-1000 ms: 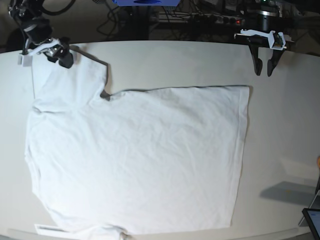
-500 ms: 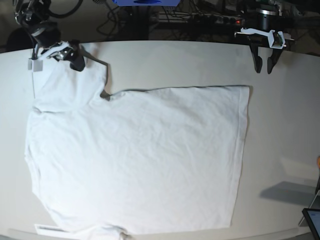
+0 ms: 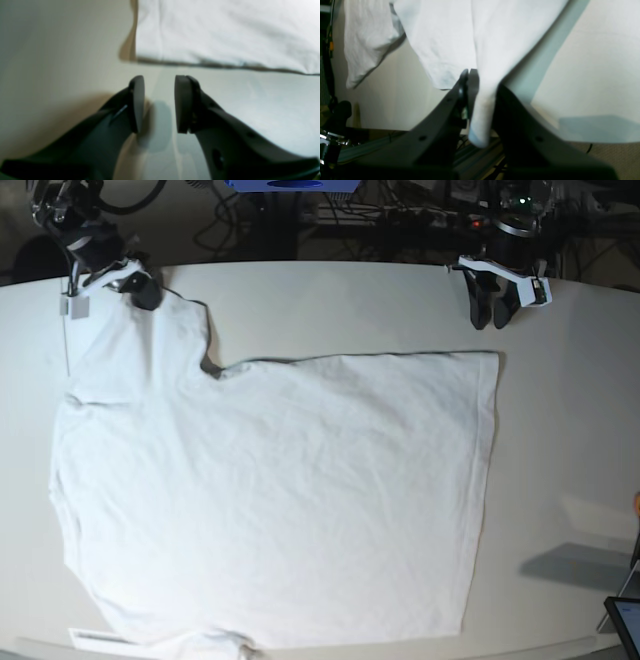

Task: Fold the T-shirt properly
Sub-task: 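Grasp the shoulder corners of the white T-shirt with both grippers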

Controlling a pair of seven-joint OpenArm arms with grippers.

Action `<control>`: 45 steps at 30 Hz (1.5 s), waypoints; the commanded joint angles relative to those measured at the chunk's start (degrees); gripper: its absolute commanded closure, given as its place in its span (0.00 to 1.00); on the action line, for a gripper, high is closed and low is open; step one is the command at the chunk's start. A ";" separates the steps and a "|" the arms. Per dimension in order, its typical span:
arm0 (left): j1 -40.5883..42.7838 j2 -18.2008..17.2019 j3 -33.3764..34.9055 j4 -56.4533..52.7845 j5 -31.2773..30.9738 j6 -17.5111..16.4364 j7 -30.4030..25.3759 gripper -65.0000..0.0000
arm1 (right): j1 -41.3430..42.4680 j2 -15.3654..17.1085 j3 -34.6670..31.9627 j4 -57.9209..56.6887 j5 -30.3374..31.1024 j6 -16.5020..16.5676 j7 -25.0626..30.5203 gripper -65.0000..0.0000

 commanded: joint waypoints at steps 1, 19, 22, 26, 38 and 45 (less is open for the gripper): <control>0.08 -0.65 -0.33 1.03 -1.54 -0.31 -0.83 0.56 | -0.58 0.35 0.16 0.69 0.38 0.31 0.08 1.00; -0.45 1.29 -1.21 -0.03 -5.76 -0.31 -0.74 0.50 | -0.49 1.84 0.07 0.61 0.38 0.31 0.08 1.00; -2.03 2.87 -2.53 -1.52 -5.85 -0.31 -0.30 0.50 | -0.49 1.84 0.07 0.61 0.38 0.31 -0.01 1.00; -2.20 5.07 -4.64 -2.75 -5.85 -0.31 -0.30 0.34 | -0.49 1.93 0.07 0.61 0.38 0.31 -0.01 1.00; -6.34 4.45 -4.20 -5.39 -18.16 -0.31 0.05 0.13 | 1.27 2.99 -0.02 -7.83 0.38 0.49 -0.01 1.00; -9.06 2.69 -4.11 -5.83 -20.27 -0.31 7.88 0.14 | 1.27 2.99 -0.02 -7.75 0.38 0.58 -0.01 1.00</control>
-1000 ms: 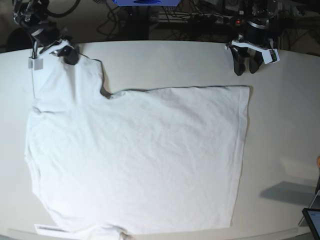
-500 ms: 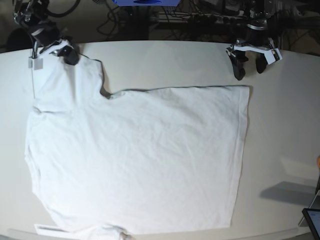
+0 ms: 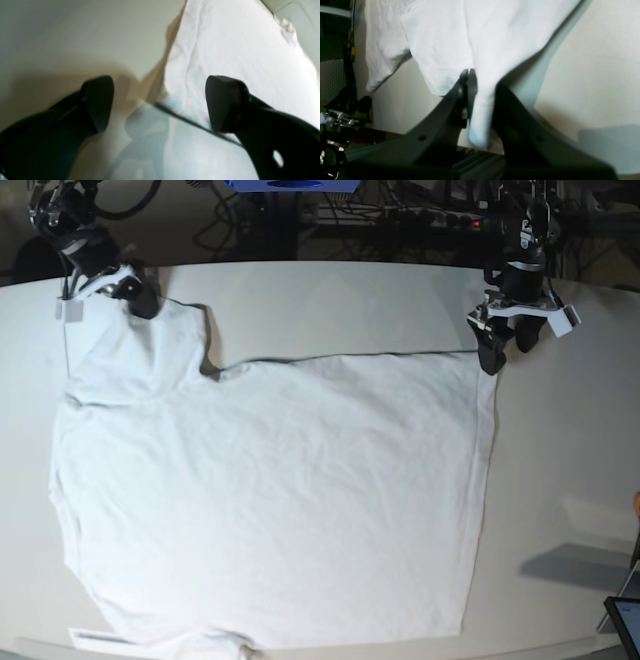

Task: Fold the T-shirt properly
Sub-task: 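Grasp the shoulder corners of the white T-shirt with both grippers, then lift the shoulder edge and pull it across toward the hem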

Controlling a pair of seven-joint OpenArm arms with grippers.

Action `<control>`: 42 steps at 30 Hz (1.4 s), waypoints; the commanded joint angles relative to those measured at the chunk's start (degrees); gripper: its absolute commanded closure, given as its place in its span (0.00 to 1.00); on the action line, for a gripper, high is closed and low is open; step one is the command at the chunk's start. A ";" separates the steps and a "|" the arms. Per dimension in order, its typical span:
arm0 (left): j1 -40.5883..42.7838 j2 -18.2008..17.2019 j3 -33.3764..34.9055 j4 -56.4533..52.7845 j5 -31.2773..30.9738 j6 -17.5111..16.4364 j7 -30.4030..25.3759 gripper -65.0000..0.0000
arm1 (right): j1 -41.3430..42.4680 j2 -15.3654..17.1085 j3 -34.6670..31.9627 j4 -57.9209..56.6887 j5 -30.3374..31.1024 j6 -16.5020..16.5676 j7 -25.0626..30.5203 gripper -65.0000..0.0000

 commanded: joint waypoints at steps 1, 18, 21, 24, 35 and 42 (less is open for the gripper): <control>0.42 -0.15 0.07 0.36 -0.42 0.21 2.20 0.14 | -0.68 0.30 0.11 -0.25 -4.21 -1.63 -2.17 1.00; -4.59 3.81 -0.37 0.09 -0.25 -7.61 9.23 0.32 | -1.12 0.30 0.11 4.50 -4.21 -1.63 -2.17 1.00; -4.50 3.72 -0.55 -0.26 -0.25 -7.61 9.23 0.66 | -1.12 0.30 0.11 4.50 -4.21 -1.63 -2.17 1.00; -4.59 3.37 -0.55 -0.35 0.02 -7.61 9.32 0.85 | -1.12 0.30 0.11 4.59 -4.21 -1.63 -2.17 1.00; -2.21 2.23 -0.46 2.47 0.02 -7.61 9.49 1.00 | -2.35 2.93 0.55 6.96 -4.21 -0.40 -1.64 1.00; 2.36 0.20 -0.55 7.92 0.02 -7.53 9.41 1.00 | -5.60 3.20 0.73 16.72 -4.21 2.94 -1.64 1.00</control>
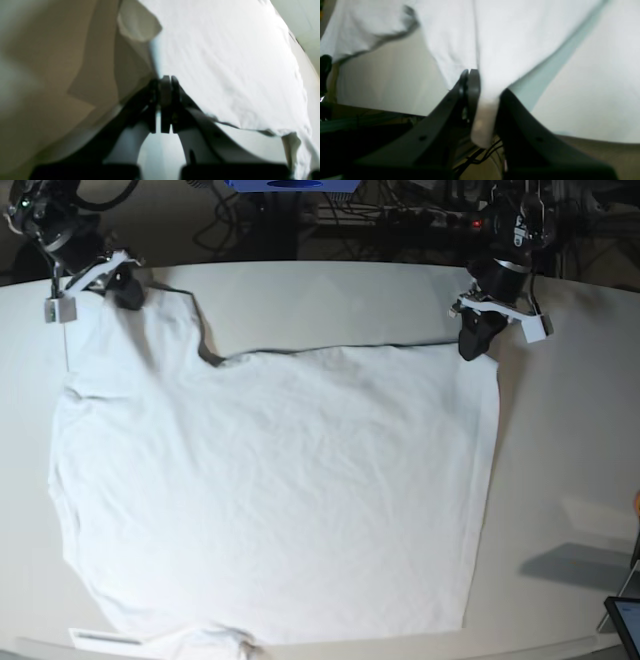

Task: Fold the T-shirt properly
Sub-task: 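Lift the shoulder edge and pull it across toward the hem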

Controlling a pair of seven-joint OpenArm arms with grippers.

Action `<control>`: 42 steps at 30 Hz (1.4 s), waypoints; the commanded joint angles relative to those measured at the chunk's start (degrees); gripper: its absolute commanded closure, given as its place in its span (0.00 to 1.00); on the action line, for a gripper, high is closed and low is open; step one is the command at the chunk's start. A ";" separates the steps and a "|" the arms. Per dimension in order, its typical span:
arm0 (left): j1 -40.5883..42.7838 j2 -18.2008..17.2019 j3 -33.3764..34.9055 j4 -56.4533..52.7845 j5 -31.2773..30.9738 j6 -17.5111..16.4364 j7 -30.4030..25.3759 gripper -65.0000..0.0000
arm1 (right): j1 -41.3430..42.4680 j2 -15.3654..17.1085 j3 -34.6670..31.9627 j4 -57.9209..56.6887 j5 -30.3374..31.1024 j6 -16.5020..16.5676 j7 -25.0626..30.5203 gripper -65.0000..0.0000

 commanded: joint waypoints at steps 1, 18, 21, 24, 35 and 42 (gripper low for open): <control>1.07 -0.56 -0.31 2.06 -0.44 -0.66 -1.20 1.00 | -0.84 0.49 0.31 2.08 1.01 0.49 1.15 1.00; 11.27 2.25 -11.12 11.65 -0.71 -0.57 -1.11 1.00 | -0.05 1.81 2.69 6.30 1.37 0.93 0.63 1.00; 11.09 2.25 -11.03 11.65 -0.88 -0.57 -1.11 1.00 | 1.71 2.25 2.60 6.30 1.37 0.93 0.54 1.00; 11.01 2.96 -11.56 11.65 -0.88 -0.57 -1.11 1.00 | 3.12 2.69 2.60 6.30 1.37 0.93 0.54 1.00; 4.41 5.24 -11.65 11.65 -0.97 4.88 -1.11 1.00 | 16.39 4.62 3.13 6.04 1.28 0.58 -11.59 1.00; -1.21 5.42 -11.12 11.30 -0.97 6.37 -0.93 1.00 | 23.34 4.62 3.13 4.63 1.01 0.05 -15.29 1.00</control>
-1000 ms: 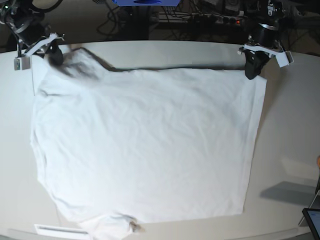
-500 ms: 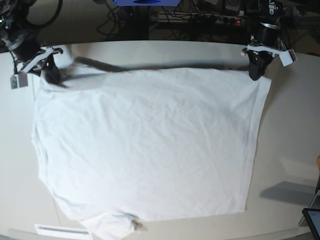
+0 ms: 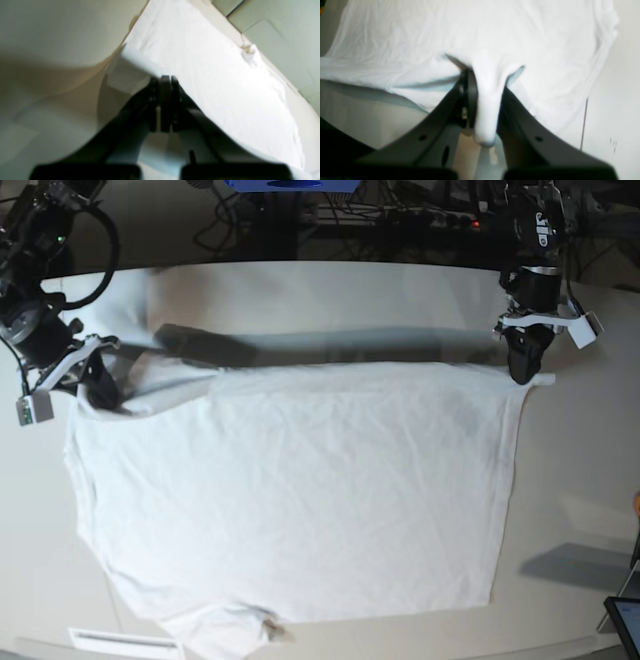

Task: Fold the T-shirt properly
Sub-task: 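Lift the shoulder edge and pull it across toward the hem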

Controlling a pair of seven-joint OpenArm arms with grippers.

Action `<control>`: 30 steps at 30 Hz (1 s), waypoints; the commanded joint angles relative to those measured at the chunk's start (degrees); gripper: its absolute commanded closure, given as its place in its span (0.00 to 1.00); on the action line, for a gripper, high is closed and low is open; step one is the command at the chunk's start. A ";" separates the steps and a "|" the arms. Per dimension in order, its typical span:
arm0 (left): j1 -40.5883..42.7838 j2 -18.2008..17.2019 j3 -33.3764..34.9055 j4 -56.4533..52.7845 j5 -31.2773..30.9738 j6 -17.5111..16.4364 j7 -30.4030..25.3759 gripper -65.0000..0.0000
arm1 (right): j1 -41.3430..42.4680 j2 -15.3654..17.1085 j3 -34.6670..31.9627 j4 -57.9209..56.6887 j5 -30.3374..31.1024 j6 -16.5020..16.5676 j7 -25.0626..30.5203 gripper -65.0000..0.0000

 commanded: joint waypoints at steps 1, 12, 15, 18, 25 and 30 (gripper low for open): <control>-0.72 -0.57 -0.26 0.54 -0.49 -0.45 -0.88 1.00 | 1.38 0.73 0.28 -0.18 0.84 -1.20 0.76 1.00; -10.12 2.77 -6.68 -4.56 -0.05 -0.45 11.78 1.00 | 7.71 2.05 -1.48 -8.18 0.84 -3.13 0.58 1.00; -11.70 3.21 -7.73 -5.17 0.04 -0.45 13.88 1.00 | 9.38 3.19 -2.62 -11.35 0.75 -3.13 1.11 1.00; -12.32 3.21 -7.73 -5.17 0.04 -0.45 13.88 1.00 | 11.22 3.89 -3.67 -13.02 0.75 -3.13 1.11 1.00; -16.10 3.03 -7.20 -10.45 0.13 -0.45 14.24 1.00 | 14.92 3.81 -3.85 -16.80 -4.61 -2.96 1.02 1.00; -17.77 2.94 -7.47 -13.61 0.13 -0.45 14.15 1.00 | 17.38 3.89 -6.31 -19.00 -5.67 -2.96 1.20 1.00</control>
